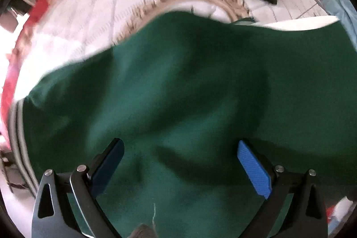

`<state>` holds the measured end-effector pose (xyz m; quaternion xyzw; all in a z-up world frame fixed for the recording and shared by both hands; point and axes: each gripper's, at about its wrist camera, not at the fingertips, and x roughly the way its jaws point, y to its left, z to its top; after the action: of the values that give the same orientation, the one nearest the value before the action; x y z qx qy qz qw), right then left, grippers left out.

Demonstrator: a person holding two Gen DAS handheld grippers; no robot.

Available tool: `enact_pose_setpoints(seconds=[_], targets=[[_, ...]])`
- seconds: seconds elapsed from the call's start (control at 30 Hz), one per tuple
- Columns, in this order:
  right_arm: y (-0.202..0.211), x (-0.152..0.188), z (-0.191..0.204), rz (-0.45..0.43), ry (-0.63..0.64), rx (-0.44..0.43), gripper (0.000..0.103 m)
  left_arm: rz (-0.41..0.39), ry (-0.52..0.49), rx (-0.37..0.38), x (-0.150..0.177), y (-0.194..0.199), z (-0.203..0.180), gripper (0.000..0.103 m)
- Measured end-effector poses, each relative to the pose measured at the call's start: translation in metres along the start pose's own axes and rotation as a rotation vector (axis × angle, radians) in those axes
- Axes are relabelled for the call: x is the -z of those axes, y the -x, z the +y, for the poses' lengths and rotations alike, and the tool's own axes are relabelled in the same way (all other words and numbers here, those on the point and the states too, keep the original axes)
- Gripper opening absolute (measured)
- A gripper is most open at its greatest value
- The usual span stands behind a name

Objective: Fold large clothes

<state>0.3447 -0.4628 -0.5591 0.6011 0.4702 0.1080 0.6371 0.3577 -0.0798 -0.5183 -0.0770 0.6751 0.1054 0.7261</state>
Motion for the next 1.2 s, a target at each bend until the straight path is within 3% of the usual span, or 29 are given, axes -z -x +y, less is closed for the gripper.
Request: enact_pose_setpoints(seconds=[0.07,0.23,0.43,0.6,0.73,0.8,0.9,0.97,1.07,1.13,1.2], targets=[[0.009,0.001,0.013,-0.013,0.017,0.008,0.018,0.029,0.029,0.051,0.0,-0.017,0.0,0.103],[0.001,0.015,0.058,0.007,0.149,0.078,0.018,-0.001,0.032,0.06,-0.002,-0.023,-0.002,0.103],[-0.032,0.06,0.146,0.034,0.38,0.128,0.018,-0.006,0.102,0.122,0.004,-0.008,0.035,0.103],[-0.081,0.13,0.222,0.094,0.564,0.154,0.018,-0.076,0.297,0.138,0.035,0.048,0.141,0.103],[-0.152,0.21,0.257,0.225,0.695,0.167,0.018,-0.125,0.482,0.046,0.092,0.091,0.256,0.103],[-0.192,0.254,0.262,0.296,0.763,0.187,0.018,-0.143,0.567,-0.006,0.123,0.108,0.304,0.103],[-0.259,0.329,0.25,0.406,0.88,0.25,0.018,-0.169,0.66,-0.093,0.163,0.125,0.347,0.103],[-0.302,0.377,0.23,0.472,0.969,0.315,0.018,-0.175,0.726,-0.149,0.188,0.131,0.377,0.103],[-0.365,0.442,0.181,0.59,1.09,0.454,0.019,-0.171,0.802,-0.172,0.21,0.131,0.395,0.103],[-0.394,0.462,0.159,0.673,1.146,0.52,0.023,-0.16,0.827,-0.179,0.218,0.13,0.407,0.103],[-0.407,0.471,0.153,0.749,1.152,0.532,0.034,-0.165,0.834,-0.171,0.223,0.132,0.407,0.103]])
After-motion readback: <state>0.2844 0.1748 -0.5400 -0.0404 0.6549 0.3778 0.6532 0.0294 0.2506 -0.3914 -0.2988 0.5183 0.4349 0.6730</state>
